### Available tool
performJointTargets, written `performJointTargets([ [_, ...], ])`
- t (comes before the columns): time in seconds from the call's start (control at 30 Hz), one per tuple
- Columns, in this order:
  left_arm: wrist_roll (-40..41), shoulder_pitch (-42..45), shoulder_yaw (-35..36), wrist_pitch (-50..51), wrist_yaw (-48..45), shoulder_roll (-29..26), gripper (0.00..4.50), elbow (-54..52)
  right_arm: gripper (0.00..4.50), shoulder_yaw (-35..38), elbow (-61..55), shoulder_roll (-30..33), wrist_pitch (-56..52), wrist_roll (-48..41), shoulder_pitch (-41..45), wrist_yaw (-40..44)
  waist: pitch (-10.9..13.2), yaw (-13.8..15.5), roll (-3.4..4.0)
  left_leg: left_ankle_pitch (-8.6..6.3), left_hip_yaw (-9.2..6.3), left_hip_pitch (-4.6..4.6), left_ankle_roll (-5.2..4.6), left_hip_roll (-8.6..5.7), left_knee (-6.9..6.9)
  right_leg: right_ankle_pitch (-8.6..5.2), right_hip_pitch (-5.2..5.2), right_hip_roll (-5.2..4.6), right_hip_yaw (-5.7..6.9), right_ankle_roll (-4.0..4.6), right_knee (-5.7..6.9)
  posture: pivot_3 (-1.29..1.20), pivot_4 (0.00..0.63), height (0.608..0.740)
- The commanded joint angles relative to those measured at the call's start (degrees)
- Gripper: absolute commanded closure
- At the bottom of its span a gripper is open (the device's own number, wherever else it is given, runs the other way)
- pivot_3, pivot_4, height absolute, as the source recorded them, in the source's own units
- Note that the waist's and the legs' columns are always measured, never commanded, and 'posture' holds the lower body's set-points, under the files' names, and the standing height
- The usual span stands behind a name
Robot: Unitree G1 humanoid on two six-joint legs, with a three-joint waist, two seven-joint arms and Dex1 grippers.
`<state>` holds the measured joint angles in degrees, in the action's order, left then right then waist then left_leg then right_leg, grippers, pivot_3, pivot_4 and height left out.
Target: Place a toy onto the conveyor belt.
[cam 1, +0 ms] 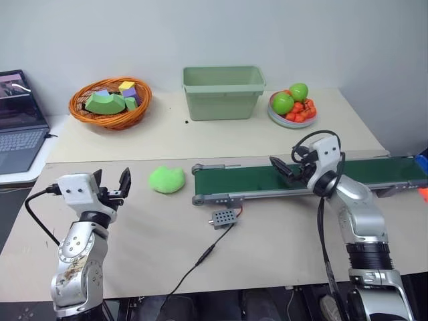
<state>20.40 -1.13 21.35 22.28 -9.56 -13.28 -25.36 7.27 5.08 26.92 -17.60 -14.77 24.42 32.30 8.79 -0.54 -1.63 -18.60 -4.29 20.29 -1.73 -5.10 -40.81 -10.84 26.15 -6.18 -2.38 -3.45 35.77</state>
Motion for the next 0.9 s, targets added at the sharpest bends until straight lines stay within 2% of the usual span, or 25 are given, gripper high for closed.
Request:
performJointTargets([
  [0.03,0.4,0.2,-0.7,-0.6,-0.5,-0.3,0.84,0.1,0.00,0.9,-1.1,0.0,2.0,0.0,0.4,-0.6,0.0,0.0,0.00,0.00,0.00,0.00,0.00,0.00,0.00,0.00,0.00,0.00,0.00,0.00,0.00,0.00,0.150,0.728],
  [0.17,5.8,1.4,-0.3,2.4,-1.1,1.7,0.84,1.7,0.00,0.6,-0.5,0.0,2.2,1.4,0.1,-1.8,0.0,-0.1,0.00,0.00,0.00,0.00,0.00,0.00,0.00,0.00,0.00,0.00,0.00,0.00,0.01,0.00,0.150,0.728],
  [0.27,15.0,2.4,2.5,6.6,-0.4,4.5,0.84,2.6,0.00,-2.2,-0.8,1.2,4.1,4.9,0.2,-1.3,0.0,-0.1,0.00,0.00,-0.01,0.00,0.00,-0.01,0.00,0.00,0.01,-0.01,0.01,0.00,0.01,0.00,0.150,0.728],
  [0.37,26.2,4.6,8.2,9.6,3.1,8.0,0.84,6.6,0.00,-6.0,-3.2,2.2,6.0,6.4,1.6,2.3,0.0,-0.3,0.00,0.00,0.00,0.00,0.00,0.00,0.00,0.00,0.03,-0.01,0.01,0.00,0.03,0.00,0.150,0.728],
  [0.5,36.3,6.7,12.1,12.4,6.4,10.3,0.84,12.1,0.00,-9.7,-10.0,3.5,5.4,2.2,2.5,11.7,0.0,-0.4,0.00,0.01,0.01,-0.01,0.01,0.03,-0.01,0.00,0.03,0.02,-0.02,0.00,0.05,0.00,0.150,0.728],
  [0.7,42.8,9.7,13.9,16.7,9.6,8.4,0.84,21.5,0.00,-10.4,-14.9,4.8,1.6,-2.1,2.9,17.9,0.0,0.3,0.00,0.01,-0.06,-0.01,0.01,0.00,-0.03,0.00,-0.04,0.01,0.05,0.00,-0.02,0.00,0.150,0.728],
  [0.9,46.6,17.4,15.7,20.5,6.5,2.7,0.84,36.5,0.00,-11.1,-23.0,8.6,-2.6,-7.6,-3.2,24.7,0.0,0.9,0.00,0.00,-0.10,0.00,0.01,0.00,-0.02,0.00,0.00,0.03,0.08,0.00,-0.03,0.00,0.150,0.728],
])
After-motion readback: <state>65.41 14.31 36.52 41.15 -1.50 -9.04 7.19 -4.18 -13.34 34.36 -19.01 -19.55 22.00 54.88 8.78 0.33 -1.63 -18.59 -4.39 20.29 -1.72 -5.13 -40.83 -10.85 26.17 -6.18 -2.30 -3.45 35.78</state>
